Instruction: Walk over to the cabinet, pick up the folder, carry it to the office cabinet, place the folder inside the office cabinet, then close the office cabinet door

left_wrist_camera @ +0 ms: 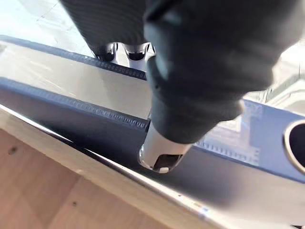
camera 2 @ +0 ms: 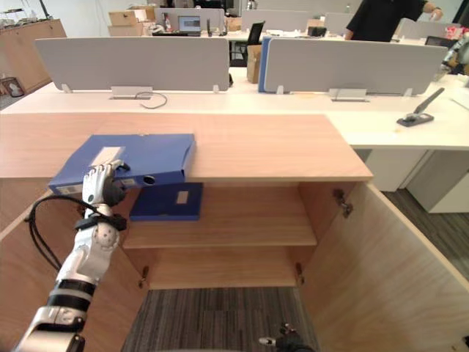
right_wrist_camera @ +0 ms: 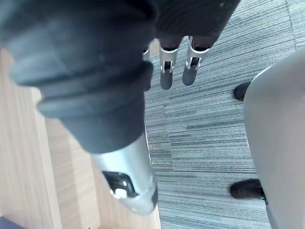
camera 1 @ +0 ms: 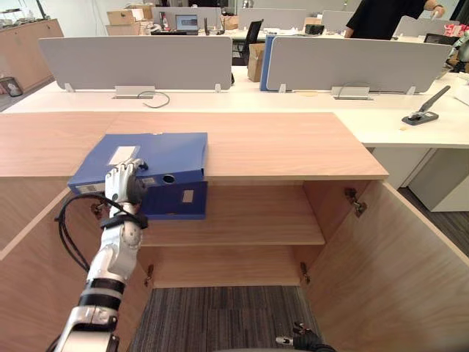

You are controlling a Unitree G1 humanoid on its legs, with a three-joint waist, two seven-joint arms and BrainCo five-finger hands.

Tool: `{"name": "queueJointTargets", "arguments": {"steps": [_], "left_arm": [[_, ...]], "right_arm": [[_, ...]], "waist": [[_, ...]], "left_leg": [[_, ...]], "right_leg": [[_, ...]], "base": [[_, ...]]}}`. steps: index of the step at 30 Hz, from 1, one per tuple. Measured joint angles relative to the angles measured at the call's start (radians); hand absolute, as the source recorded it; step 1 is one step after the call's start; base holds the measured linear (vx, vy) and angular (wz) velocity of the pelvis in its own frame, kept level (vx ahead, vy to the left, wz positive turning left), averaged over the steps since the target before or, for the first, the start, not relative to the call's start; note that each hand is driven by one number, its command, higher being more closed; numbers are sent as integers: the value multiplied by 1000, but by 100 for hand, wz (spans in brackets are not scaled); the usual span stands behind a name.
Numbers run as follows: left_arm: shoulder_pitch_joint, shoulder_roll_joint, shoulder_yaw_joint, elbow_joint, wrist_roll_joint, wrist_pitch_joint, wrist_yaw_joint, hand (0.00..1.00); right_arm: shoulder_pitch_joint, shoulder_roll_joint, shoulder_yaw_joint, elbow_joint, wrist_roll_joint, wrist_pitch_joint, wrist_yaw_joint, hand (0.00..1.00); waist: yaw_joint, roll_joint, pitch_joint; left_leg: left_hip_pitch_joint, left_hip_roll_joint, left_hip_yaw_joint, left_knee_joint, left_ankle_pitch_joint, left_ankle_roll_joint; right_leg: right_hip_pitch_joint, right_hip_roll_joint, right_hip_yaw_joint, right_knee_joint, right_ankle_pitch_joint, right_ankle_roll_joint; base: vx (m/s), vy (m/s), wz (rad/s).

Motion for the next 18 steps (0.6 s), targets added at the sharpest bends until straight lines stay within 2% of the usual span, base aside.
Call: {"name": "queueJointTargets", "arguments": {"steps": [2, 4, 5, 6, 7, 8, 12, 14, 18], "left_arm": [[59, -28, -17, -139, -122, -47, -45, 100], [109, -63, -66, -287, -439, -124, -150, 100], [122, -74, -86, -318, -514, -138, -173, 100], [155, -97, -134, -368, -694, -165, -230, 100], [175, -110, -159, -389, -775, -172, -255, 100], [225, -141, -218, -408, -932, -169, -313, 100], [318, -151, -274, -391, -1131, -113, -399, 100], [323, -151, -263, -391, -1193, -110, -398, 100], [342, -156, -150, -401, -1322, -112, -370, 100]], "right_arm": [[0, -1, -2, 1, 0, 2, 5, 0], [-1, -5, -2, 9, 1, 8, 14, 0], [-1, -6, -2, 10, 1, 11, 16, 0], [-2, -7, -2, 13, 1, 18, 18, 0], [-3, -7, -2, 13, 1, 20, 20, 0], [-7, -7, -2, 19, 2, 22, 22, 0], [-16, -7, -2, 22, 2, 22, 26, 0], [-20, -7, -2, 30, 2, 23, 27, 0], [-23, -7, -1, 34, 2, 24, 26, 0]], "waist": [[4, 1, 0], [11, 3, -1], [15, 3, -1], [22, 4, -1], [22, 6, -2], [22, 5, -1], [17, 4, 5], [20, 2, 6], [23, -4, 10]], "left_leg": [[0, -4, -8, 0, 0, 0], [-1, -10, -25, -1, 0, 1], [-1, -11, -28, -1, 0, 1], [-1, -11, -29, -1, 0, 0], [-1, -11, -30, -1, 0, 1], [-1, -10, -31, -1, 0, 0], [-5, -7, -33, -1, -2, 0], [-8, -7, -35, -1, -2, 1], [-18, -6, -46, -1, -1, 2]], "right_leg": [[3, -3, -6, 0, -2, 2], [11, -8, -22, 2, -5, 4], [12, -9, -25, 3, -6, 3], [12, -9, -25, 6, -9, 3], [12, -9, -26, 7, -9, 4], [11, -8, -26, 9, -13, 0], [7, -5, -27, 10, -15, -1], [7, -5, -29, 10, -16, -1], [7, -3, -45, 10, -15, -1]], "base": [[-5, 8, 10], [-19, 8, 19], [-30, 9, 13], [-25, 6, 5], [-34, 6, 3], [0, 0, 0], [-28, 0, 0], [2, 0, 3], [20, -10, 9]]}}
